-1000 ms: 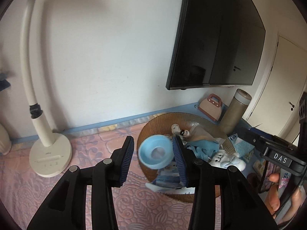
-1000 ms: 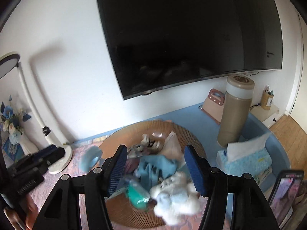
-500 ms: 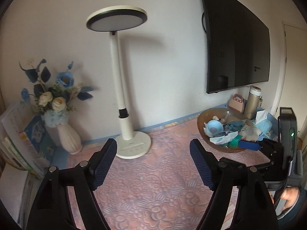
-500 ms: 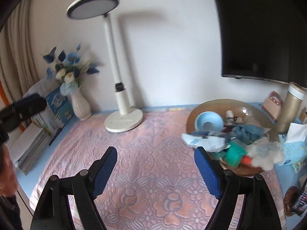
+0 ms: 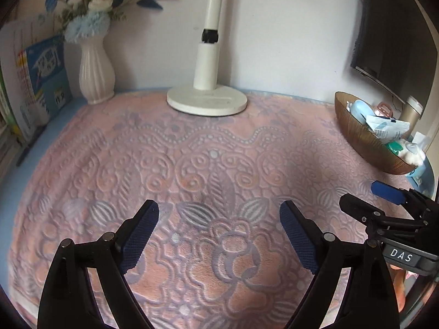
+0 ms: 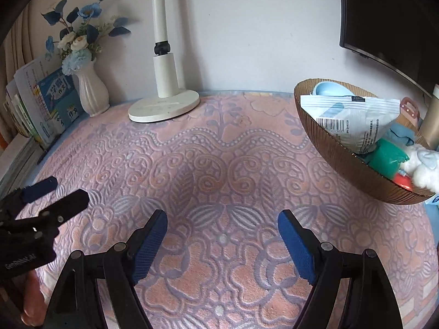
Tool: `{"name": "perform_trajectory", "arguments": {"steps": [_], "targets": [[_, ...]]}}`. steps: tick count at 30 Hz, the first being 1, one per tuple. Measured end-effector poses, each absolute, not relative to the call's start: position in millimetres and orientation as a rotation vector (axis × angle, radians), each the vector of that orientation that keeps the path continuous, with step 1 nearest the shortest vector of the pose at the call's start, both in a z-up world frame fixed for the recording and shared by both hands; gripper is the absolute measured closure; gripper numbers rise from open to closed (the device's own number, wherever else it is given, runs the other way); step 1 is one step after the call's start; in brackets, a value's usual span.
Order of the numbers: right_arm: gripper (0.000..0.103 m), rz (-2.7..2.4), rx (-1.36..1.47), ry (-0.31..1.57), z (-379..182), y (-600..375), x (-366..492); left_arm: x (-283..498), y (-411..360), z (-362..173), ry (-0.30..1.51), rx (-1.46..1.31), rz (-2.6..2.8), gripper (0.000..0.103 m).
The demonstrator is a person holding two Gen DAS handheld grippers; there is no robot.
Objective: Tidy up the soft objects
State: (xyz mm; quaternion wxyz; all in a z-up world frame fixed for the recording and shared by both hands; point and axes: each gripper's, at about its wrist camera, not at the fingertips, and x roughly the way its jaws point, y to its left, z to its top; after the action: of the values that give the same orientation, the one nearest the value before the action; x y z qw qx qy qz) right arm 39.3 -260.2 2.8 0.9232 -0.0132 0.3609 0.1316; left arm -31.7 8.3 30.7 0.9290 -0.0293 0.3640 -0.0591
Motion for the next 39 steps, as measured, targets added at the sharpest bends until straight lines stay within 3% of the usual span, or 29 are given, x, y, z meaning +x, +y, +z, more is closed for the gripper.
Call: {"name": "perform_trajectory", "arguments": {"steps": [7,9,15,39], "targets": [[0.021,0.261,-0.038,0.745,-6,-264,41,-25,20,9,0.831,-0.120,-0.063,0.013],[0.013,0.254,-0.038,0.732,-4,-265,38,-23,17,5,0.869,-0.094,-0.040,0.013],[0.006,0.233,-0.069,0.688,0,-261,29,-27,11,8,0.847,-0.061,-0.016,0.012],[0.005,0.235,-0.115,0.721,-7,-252,34,-26,17,10,0.845,-0.100,-0.007,0.012]]}}
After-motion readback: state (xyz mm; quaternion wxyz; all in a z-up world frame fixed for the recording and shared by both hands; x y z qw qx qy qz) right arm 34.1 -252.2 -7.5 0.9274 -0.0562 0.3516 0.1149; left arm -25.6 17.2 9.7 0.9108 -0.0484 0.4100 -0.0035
